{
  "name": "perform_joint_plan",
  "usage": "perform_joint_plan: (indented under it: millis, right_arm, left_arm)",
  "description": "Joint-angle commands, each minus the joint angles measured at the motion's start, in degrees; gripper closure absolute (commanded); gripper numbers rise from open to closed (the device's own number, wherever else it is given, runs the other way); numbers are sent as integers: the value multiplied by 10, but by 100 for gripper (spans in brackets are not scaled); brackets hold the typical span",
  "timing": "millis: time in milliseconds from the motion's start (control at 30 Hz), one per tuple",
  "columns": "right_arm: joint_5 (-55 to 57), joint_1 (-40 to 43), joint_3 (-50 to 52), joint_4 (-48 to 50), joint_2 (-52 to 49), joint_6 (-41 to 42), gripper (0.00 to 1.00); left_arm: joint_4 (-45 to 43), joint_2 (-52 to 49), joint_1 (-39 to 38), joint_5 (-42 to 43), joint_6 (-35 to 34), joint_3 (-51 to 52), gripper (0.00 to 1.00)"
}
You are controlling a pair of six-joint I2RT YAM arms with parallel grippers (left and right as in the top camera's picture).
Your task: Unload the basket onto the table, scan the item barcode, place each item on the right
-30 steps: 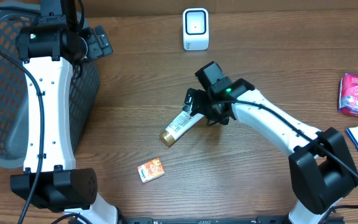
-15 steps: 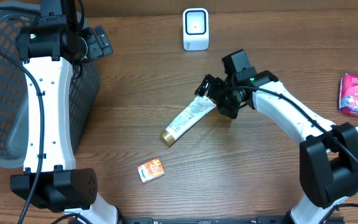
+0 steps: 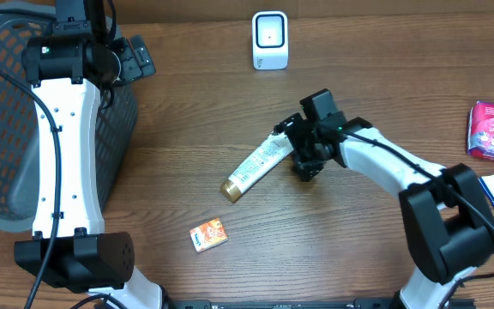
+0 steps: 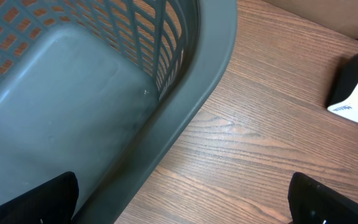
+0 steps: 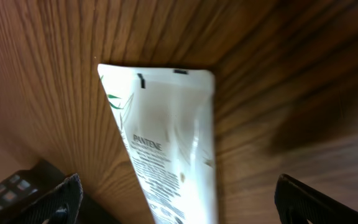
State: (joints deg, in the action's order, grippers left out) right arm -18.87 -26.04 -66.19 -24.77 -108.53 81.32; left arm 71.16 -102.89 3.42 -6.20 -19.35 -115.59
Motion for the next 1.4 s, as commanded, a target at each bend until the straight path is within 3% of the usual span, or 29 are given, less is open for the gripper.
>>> perform_joint_plan:
  millis: [0, 233, 400, 767, 1033, 1367]
  right_arm:
    - [12, -22, 6, 28, -46, 43, 1]
    - [19, -38, 6, 38, -110, 46, 9]
    - [54, -39, 10, 28, -120, 11, 39]
    - [101, -39, 13, 23, -120, -83, 96]
    - [102, -39, 12, 25, -113, -119, 96]
    - [42, -27, 11, 34, 0, -271, 96]
  left_arm:
    - [2, -7, -1, 3, 0, 0, 0]
    - [2, -7, -1, 3, 0, 0, 0]
    - [2, -7, -1, 3, 0, 0, 0]
    - [2, -7, -1, 3, 0, 0, 0]
    - [2, -7, -1, 3, 0, 0, 0]
    - [2, -7, -1, 3, 0, 0, 0]
